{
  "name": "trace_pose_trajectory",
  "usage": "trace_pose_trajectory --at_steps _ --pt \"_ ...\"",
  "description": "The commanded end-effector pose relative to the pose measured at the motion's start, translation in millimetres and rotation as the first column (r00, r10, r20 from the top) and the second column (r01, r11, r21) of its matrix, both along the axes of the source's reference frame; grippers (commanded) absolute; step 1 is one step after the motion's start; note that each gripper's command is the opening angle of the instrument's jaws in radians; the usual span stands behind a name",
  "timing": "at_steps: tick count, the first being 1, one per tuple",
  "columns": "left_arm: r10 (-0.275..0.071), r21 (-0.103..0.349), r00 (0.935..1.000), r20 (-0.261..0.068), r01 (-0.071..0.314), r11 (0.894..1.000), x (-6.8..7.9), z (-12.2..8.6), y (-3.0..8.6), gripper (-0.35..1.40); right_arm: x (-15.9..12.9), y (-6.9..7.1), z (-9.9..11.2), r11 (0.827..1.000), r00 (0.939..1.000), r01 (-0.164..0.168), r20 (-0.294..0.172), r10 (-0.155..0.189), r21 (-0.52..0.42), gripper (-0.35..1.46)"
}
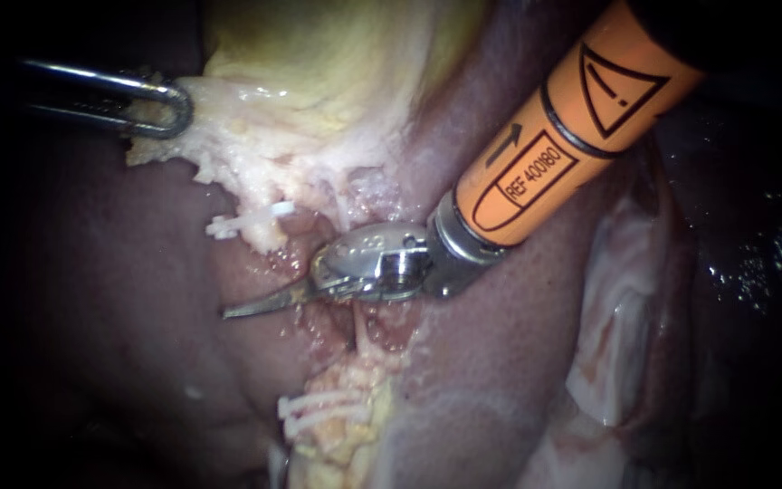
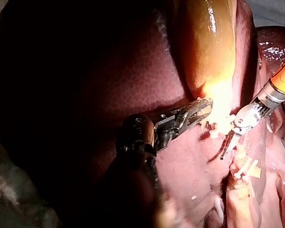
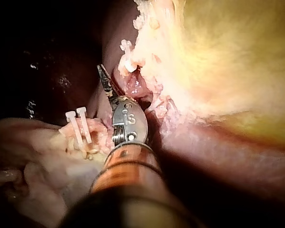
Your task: Go back from the cut left tube
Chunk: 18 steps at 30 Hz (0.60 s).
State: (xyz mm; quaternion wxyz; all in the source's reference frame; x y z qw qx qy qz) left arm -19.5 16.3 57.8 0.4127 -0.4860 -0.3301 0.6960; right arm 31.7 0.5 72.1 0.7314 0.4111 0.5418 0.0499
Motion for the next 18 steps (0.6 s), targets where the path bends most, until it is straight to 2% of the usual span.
trace_pose_trajectory --at_steps 1,3,5,8,14,16,17,18 --pt "0.001 0.0 1.0 0.0 -0.001 1.0 0.0 0.0 0.0 -0.35 0.2 -0.1 -0.4 1.0 1.0 0.001 0.002 -0.001 0.007 0.21" --pt "0.001 0.0 1.0 0.0 -0.001 1.0 0.0 0.1 0.0 -0.35 0.3 -0.3 -0.7 1.0 1.0 0.001 0.004 -0.001 0.012 0.83" --pt "0.001 -0.001 1.0 0.0 -0.001 1.0 0.0 0.2 0.1 -0.35 0.6 -0.5 -1.0 1.0 1.0 -0.004 0.003 0.004 0.025 1.16" --pt "0.001 -0.001 1.0 0.0 -0.001 1.0 0.1 0.3 0.1 -0.35 0.9 -0.6 -1.2 0.999 0.9999 -0.009 -0.003 0.009 0.035 1.26" --pt "0.001 -0.001 1.0 0.001 -0.001 1.0 0.1 0.3 0.1 -0.35 0.2 -0.7 -1.4 0.999 0.9999 -0.006 -0.011 0.007 0.039 1.28" --pt "0.002 -0.001 1.0 0.001 -0.002 1.0 0.1 0.3 0.1 -0.35 -0.9 -0.9 -1.6 0.999 0.9995 -0.031 0.0 0.031 0.026 1.28" --pt "0.002 -0.001 1.0 0.001 -0.002 1.0 0.1 0.3 0.1 -0.35 -1.9 -1.2 -1.8 0.997 0.997 -0.076 0.019 0.076 0.006 1.33" --pt "0.002 -0.001 1.0 0.001 -0.002 1.0 0.2 0.3 0.1 -0.35 -2.7 -1.4 -2.0 0.993 0.9919 -0.12 0.039 0.121 -0.014 1.4"
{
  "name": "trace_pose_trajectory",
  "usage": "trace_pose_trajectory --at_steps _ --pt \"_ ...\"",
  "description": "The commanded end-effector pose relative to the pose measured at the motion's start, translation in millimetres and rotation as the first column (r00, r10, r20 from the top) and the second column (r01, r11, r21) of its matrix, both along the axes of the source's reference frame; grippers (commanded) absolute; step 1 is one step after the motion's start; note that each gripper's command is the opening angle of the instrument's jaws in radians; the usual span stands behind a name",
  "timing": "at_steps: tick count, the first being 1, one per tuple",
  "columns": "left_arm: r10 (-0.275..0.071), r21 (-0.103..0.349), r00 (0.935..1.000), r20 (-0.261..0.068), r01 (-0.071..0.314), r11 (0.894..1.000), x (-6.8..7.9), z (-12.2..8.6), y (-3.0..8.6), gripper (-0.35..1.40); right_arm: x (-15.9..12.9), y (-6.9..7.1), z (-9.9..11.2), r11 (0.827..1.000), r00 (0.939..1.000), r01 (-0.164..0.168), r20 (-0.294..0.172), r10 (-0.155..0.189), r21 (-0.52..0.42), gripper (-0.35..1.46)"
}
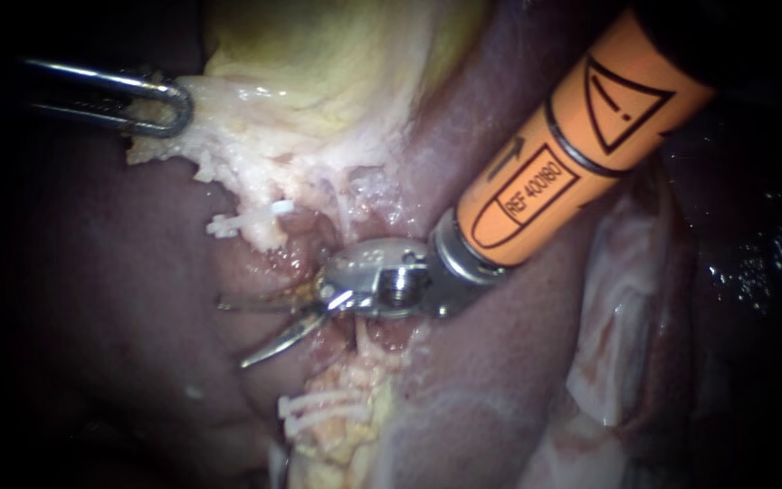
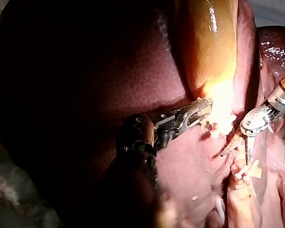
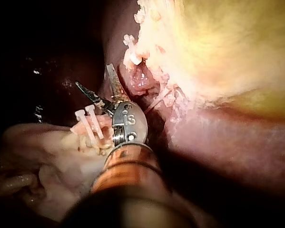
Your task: Go back from the cut left tube
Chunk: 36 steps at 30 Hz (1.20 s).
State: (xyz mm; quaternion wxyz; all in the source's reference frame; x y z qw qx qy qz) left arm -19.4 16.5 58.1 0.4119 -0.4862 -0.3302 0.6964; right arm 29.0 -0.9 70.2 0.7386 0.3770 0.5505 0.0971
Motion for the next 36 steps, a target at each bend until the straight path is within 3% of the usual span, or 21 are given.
trace_pose_trajectory --at_steps 1,2,4,7,11,15,16,18,20,22,24,29,36 --pt "0.001 0.0 1.0 0.0 -0.001 1.0 0.0 0.0 0.0 -0.35 -0.9 -0.2 -0.2 0.997 0.9972 -0.067 0.032 0.068 -0.029 1.43" --pt "0.001 0.0 1.0 0.0 -0.001 1.0 0.1 0.0 0.0 -0.35 -2.3 -0.5 -0.5 0.987 0.9878 -0.139 0.058 0.145 -0.085 1.43" --pt "0.001 0.0 1.0 0.0 -0.001 1.0 0.1 0.1 0.0 -0.35 -4.4 -0.8 -0.7 0.961 0.9685 -0.218 0.085 0.234 -0.17 1.43" --pt "0.001 0.0 1.0 0.0 -0.001 1.0 0.1 0.1 0.1 -0.35 -7.9 -0.9 -0.8 0.927 0.9575 -0.243 0.083 0.276 -0.286 1.43" --pt "0.001 0.0 1.0 0.001 -0.001 1.0 0.1 0.1 0.1 -0.35 -12.6 -0.4 -1.0 0.891 0.948 -0.253 0.088 0.306 -0.376 1.43" --pt "0.001 0.0 1.0 0.001 -0.001 1.0 0.1 0.2 0.1 -0.35 -16.8 1.2 -1.8 0.873 0.9424 -0.255 0.096 0.321 -0.415 1.43" --pt "0.001 0.0 1.0 0.001 -0.001 1.0 0.1 0.2 0.1 -0.35 -17.9 1.8 -2.2 0.87 0.9385 -0.259 0.103 0.329 -0.42 1.43" --pt "0.001 0.0 1.0 0.001 -0.001 1.0 0.1 0.2 0.1 -0.35 -19.3 2.8 -3.0 0.867 0.9362 -0.259 0.11 0.334 -0.426 1.45" --pt "0.001 0.0 1.0 0.001 -0.001 1.0 0.1 0.2 0.1 -0.35 -20.1 3.4 -3.6 0.874 0.9416 -0.249 0.106 0.319 -0.416 1.45" --pt "0.001 0.0 1.0 0.001 -0.001 1.0 0.1 0.2 0.1 -0.35 -20.6 3.8 -4.0 0.875 0.9423 -0.247 0.108 0.317 -0.416 1.45" --pt "0.001 0.0 1.0 0.0 -0.001 1.0 0.1 0.2 0.1 -0.35 -20.8 3.8 -4.1 0.874 0.94 -0.249 0.113 0.322 -0.417 1.45" --pt "0.001 -0.002 1.0 0.0 -0.001 1.0 0.1 0.7 0.1 -0.35 -20.8 3.7 -4.0 0.875 0.9417 -0.242 0.115 0.316 -0.42 1.45" --pt "-0.003 -0.016 1.0 -0.005 0.003 1.0 -1.1 3.4 -0.9 -0.35 -20.8 3.7 -4.0 0.875 0.9417 -0.242 0.115 0.316 -0.42 1.45"
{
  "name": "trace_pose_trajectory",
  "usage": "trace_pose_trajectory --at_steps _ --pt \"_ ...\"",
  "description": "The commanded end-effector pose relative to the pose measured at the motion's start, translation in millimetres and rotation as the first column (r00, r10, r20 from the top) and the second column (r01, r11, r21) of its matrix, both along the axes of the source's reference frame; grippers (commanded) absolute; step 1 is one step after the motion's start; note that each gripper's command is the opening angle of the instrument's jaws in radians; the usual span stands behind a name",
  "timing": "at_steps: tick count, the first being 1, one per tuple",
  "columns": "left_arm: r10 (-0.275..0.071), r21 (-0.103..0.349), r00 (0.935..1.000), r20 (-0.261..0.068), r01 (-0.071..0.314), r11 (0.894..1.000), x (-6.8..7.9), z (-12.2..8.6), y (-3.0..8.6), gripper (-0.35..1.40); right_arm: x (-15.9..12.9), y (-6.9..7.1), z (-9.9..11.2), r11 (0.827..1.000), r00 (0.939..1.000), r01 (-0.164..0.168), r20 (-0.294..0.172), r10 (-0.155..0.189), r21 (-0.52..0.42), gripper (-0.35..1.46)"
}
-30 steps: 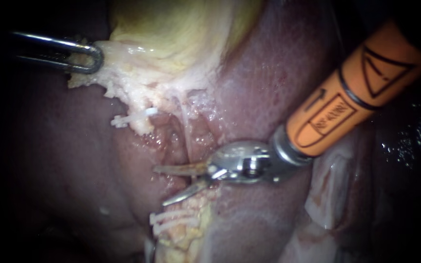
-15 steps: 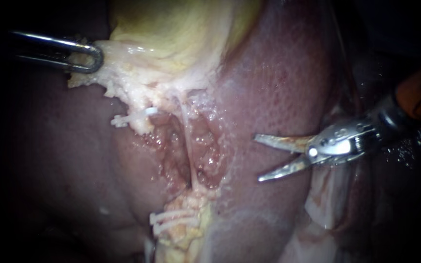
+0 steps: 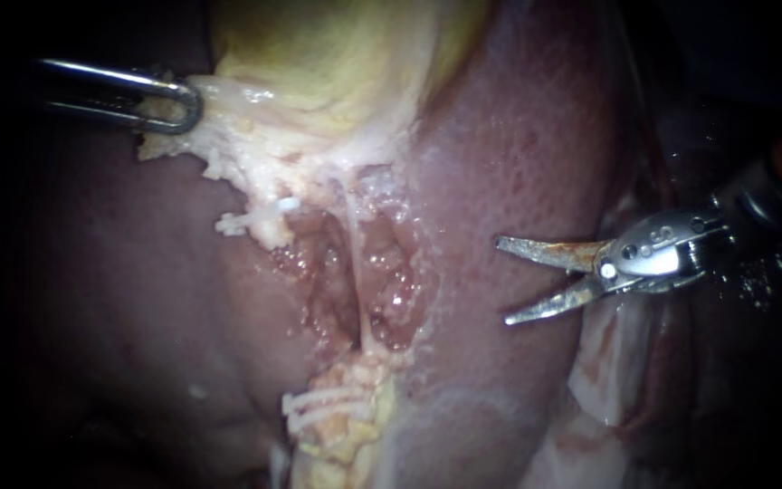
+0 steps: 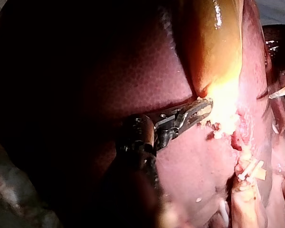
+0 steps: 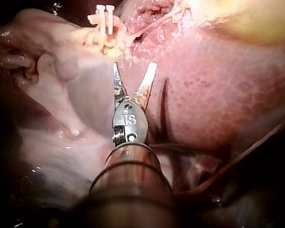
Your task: Go back from the cut left tube
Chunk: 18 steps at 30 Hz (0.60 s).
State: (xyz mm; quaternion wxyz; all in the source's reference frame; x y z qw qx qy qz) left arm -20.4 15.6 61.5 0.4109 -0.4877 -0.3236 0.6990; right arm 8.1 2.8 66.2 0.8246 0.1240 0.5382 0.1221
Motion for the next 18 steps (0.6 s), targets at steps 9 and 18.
trace_pose_trajectory --at_steps 9,18 --pt "0.007 -0.005 0.9999 0.007 -0.007 1.0 -1.0 1.0 -0.4 -0.35 -0.1 0.0 0.0 1.0 1.0 0.001 0.0 -0.001 0.0 1.45" --pt "0.007 -0.005 0.9999 0.007 -0.007 1.0 -1.0 0.9 -0.5 -0.35 0.1 -0.1 0.0 1.0 1.0 0.005 -0.004 -0.005 0.002 1.45"
